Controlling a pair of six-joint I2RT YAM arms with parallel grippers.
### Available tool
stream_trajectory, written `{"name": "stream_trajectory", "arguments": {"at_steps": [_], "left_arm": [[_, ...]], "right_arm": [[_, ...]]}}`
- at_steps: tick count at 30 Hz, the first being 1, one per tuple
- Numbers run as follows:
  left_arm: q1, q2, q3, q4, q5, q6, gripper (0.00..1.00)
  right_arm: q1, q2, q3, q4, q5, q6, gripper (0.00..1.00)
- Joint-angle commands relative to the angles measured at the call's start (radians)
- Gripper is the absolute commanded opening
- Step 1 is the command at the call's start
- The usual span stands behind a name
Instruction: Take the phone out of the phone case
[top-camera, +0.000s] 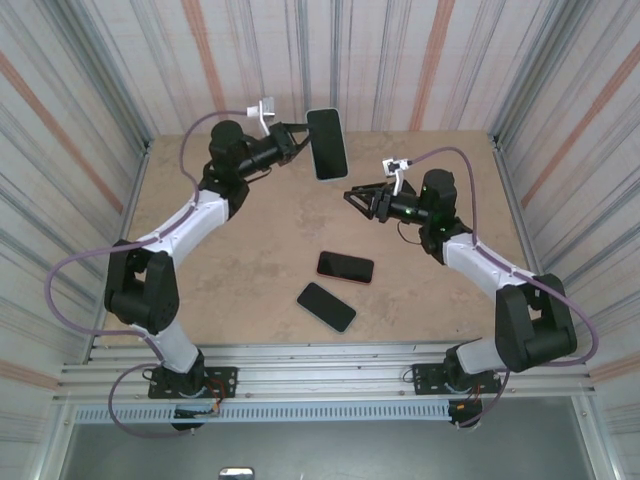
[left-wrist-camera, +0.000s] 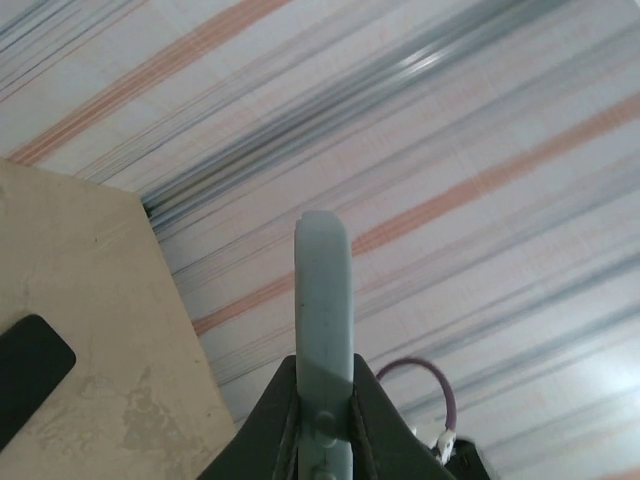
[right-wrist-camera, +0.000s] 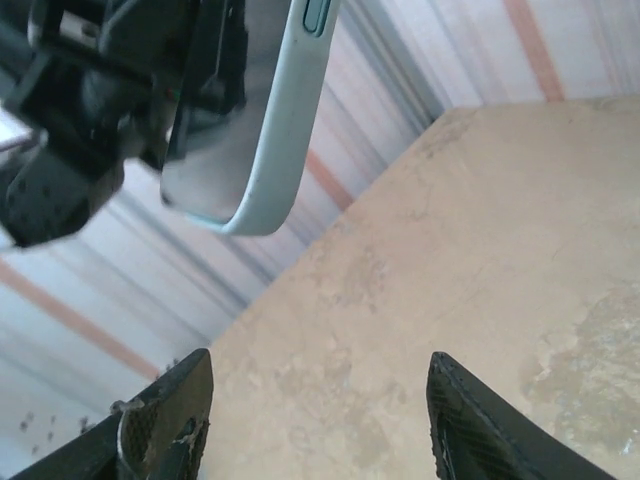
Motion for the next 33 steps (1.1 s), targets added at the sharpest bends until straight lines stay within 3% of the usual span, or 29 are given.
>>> {"name": "stream_trajectory", "arguments": {"at_steps": [1,6,14,33], "left_arm": [[0.010,-0.046,0.085,-0.056,0.192,0.191,0.00],[0.020,-0.011,0.130,-0.033,0.321,0.233,0.00],[0.020,-0.002,0.155,-0.024,0.397,0.269,0.00],[0.017,0.008,0.150,-0.014,0.411,0.254,0.00]], "right_arm": [[-0.004,-0.055,0.078,-0.240,-0.113,-0.258,0.59],[-0.005,-0.021,0.146,-0.325,-0.178,-0.388,0.51],[0.007,0.044,0.257,-0.466,-0.260,-0.545,0.46],[0.043,0.136,0.319,-0.320,-0.348,-0.454,0.26]]}}
